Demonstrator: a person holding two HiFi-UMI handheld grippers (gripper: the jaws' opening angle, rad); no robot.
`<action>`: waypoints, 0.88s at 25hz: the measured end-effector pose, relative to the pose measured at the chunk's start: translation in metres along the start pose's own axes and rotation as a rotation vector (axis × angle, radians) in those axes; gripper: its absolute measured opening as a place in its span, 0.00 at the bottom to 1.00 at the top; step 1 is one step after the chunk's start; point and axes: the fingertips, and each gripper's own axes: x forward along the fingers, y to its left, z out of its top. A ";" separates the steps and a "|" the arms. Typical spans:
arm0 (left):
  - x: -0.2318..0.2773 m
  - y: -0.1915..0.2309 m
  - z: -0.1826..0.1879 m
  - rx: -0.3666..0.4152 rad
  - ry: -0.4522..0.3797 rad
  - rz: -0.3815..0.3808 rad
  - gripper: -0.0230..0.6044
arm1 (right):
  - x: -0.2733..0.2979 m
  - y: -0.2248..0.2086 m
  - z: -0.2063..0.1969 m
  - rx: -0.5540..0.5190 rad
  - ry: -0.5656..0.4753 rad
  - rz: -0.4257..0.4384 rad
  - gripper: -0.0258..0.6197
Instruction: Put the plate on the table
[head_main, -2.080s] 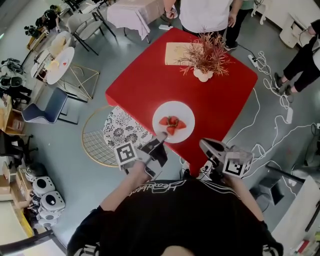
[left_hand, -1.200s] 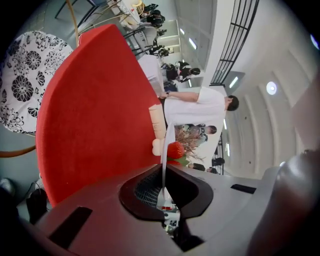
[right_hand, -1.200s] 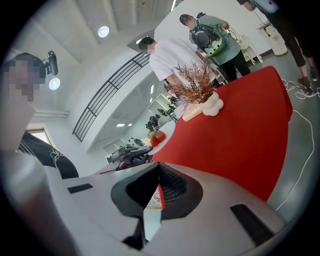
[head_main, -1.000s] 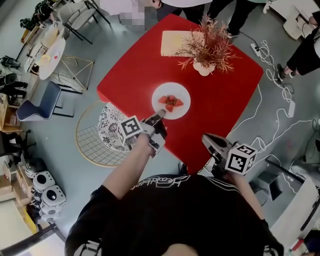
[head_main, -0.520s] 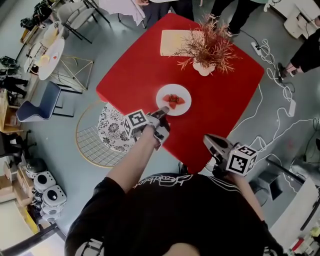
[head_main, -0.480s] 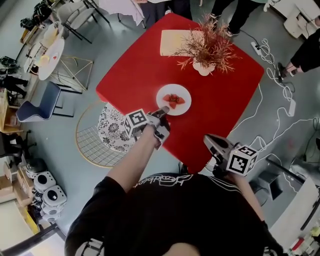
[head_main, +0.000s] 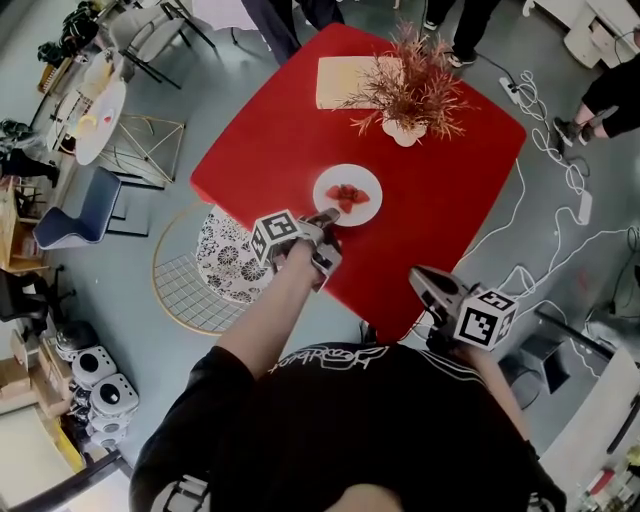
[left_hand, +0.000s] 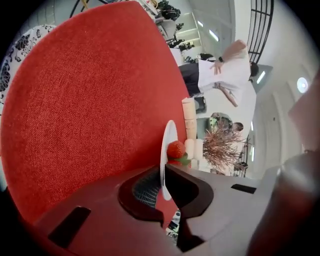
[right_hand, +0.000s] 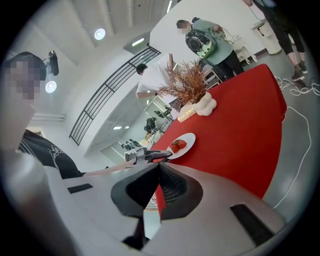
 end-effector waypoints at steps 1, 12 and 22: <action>0.000 0.000 0.000 0.001 0.001 0.009 0.07 | 0.000 0.000 0.000 0.001 -0.004 -0.001 0.05; 0.001 -0.009 -0.003 -0.046 0.020 -0.015 0.40 | 0.001 0.006 -0.003 0.013 -0.024 0.003 0.05; -0.004 -0.017 0.000 0.012 0.018 0.020 0.60 | 0.001 0.015 -0.008 0.011 -0.038 -0.005 0.05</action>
